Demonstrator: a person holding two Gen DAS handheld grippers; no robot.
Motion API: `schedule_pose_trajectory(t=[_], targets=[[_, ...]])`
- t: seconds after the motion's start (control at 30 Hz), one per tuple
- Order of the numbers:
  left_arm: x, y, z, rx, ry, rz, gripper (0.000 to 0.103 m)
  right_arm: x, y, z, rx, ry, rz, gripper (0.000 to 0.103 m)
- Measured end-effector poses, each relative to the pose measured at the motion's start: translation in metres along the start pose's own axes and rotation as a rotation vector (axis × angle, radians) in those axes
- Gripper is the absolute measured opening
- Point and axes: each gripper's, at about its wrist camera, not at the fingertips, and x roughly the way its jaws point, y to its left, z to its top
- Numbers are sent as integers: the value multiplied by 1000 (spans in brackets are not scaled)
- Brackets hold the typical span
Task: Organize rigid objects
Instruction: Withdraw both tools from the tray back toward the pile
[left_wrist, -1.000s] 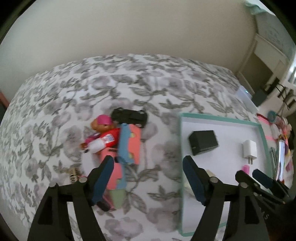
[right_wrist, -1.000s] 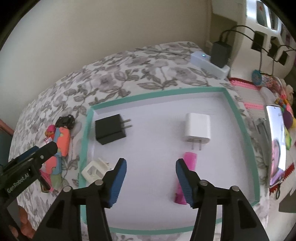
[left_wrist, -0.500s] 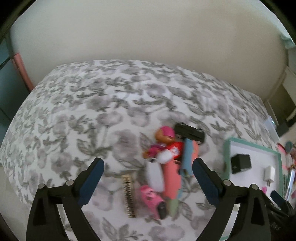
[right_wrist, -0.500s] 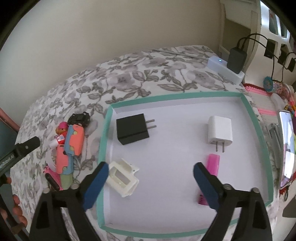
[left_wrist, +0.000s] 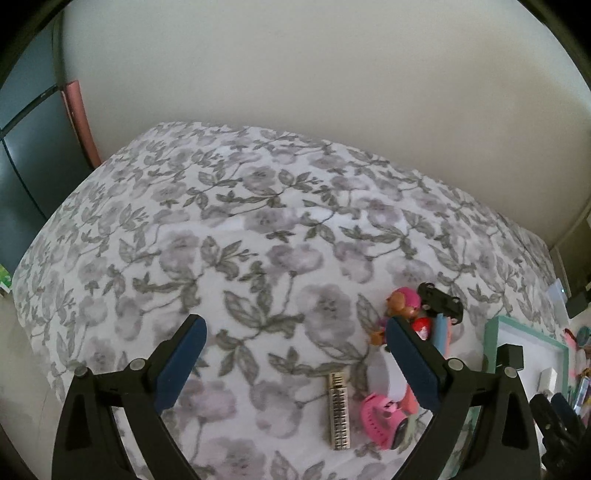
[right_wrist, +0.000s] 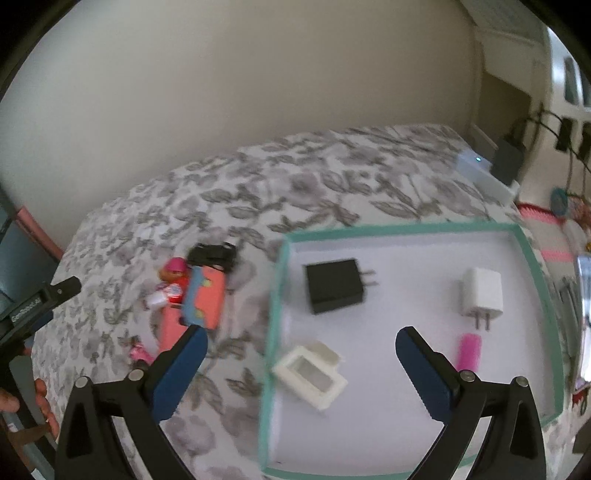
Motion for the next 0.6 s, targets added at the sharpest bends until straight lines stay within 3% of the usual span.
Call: schedule_pose_trajectory(t=[0.17,0.37,0.6], targets=[[6,12,-3,-19,53,3,98,3,37,-3,-74,-2,49,103],[25,25,-13,-46,149,-6,98,23,81,-20,-154,60,114,103],[46,28,-26,-50,242,-29,97,47,113,-40,-233,128,121,102]])
